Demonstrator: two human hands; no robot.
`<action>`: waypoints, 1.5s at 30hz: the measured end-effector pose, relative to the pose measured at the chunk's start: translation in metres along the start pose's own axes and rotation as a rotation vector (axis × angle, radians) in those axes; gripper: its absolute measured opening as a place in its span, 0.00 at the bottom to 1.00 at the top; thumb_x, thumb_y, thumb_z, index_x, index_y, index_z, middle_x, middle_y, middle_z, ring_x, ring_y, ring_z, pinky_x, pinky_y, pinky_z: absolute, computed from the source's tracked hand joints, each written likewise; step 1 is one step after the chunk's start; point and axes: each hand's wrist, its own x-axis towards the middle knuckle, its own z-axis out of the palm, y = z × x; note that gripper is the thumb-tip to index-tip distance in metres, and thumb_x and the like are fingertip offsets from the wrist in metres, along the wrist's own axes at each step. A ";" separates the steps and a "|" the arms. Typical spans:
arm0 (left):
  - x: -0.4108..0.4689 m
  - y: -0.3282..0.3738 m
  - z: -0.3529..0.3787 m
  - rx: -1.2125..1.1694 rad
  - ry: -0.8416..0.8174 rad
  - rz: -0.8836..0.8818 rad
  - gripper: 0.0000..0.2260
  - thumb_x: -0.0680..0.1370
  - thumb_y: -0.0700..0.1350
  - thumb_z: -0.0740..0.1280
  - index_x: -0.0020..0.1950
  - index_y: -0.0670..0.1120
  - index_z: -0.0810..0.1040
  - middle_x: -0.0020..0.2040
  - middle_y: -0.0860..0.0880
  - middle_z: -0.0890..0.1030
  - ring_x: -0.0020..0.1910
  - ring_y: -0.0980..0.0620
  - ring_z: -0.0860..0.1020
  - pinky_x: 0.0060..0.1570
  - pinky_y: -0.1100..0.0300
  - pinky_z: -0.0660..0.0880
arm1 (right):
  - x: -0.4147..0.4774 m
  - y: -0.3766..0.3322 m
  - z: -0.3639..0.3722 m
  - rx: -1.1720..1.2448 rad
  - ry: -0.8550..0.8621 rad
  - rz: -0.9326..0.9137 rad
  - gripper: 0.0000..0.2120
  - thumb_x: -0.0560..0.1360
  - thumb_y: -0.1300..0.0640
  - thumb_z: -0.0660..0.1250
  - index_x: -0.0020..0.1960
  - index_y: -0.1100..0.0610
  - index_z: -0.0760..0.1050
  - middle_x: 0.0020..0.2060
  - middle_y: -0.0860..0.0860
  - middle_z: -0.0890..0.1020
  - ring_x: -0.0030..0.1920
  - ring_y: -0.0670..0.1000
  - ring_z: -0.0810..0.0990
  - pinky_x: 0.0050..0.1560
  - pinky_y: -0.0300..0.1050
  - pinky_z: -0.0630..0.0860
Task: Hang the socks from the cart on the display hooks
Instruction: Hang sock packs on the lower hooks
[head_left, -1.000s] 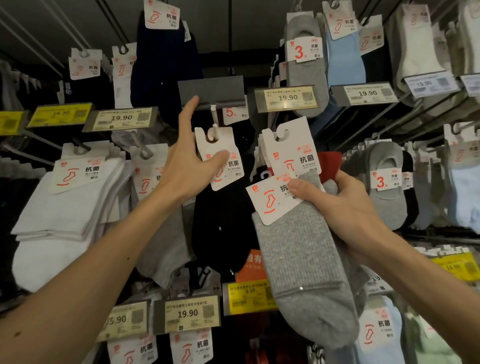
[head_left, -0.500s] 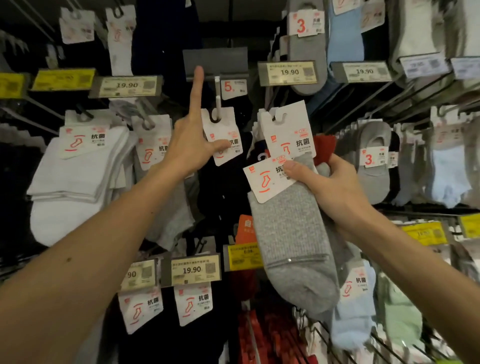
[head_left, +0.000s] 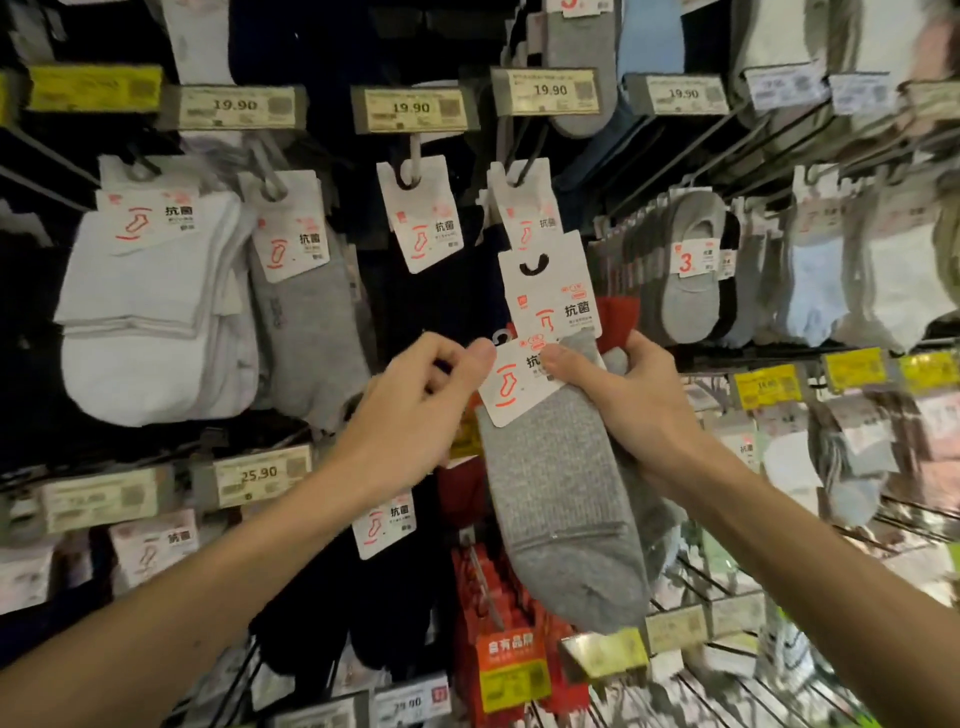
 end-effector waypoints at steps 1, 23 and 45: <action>-0.007 0.000 0.004 -0.035 -0.049 -0.065 0.25 0.66 0.72 0.60 0.48 0.54 0.74 0.43 0.43 0.81 0.35 0.49 0.80 0.30 0.51 0.78 | -0.006 0.002 0.001 -0.007 0.008 0.008 0.12 0.72 0.59 0.76 0.53 0.54 0.79 0.45 0.45 0.87 0.46 0.46 0.87 0.41 0.37 0.81; -0.158 -0.033 0.049 -0.304 -0.068 -0.495 0.24 0.73 0.42 0.76 0.65 0.54 0.74 0.59 0.56 0.83 0.58 0.57 0.81 0.61 0.52 0.78 | -0.122 0.056 -0.015 0.075 -0.202 0.280 0.14 0.71 0.42 0.69 0.52 0.49 0.78 0.40 0.37 0.86 0.43 0.37 0.84 0.37 0.30 0.77; -0.312 -0.092 -0.100 -0.544 0.463 -0.862 0.09 0.78 0.50 0.68 0.57 0.51 0.78 0.47 0.51 0.87 0.46 0.54 0.85 0.42 0.60 0.82 | -0.236 0.136 0.175 0.140 -0.580 0.545 0.11 0.80 0.47 0.65 0.56 0.51 0.80 0.43 0.51 0.88 0.44 0.52 0.87 0.46 0.51 0.83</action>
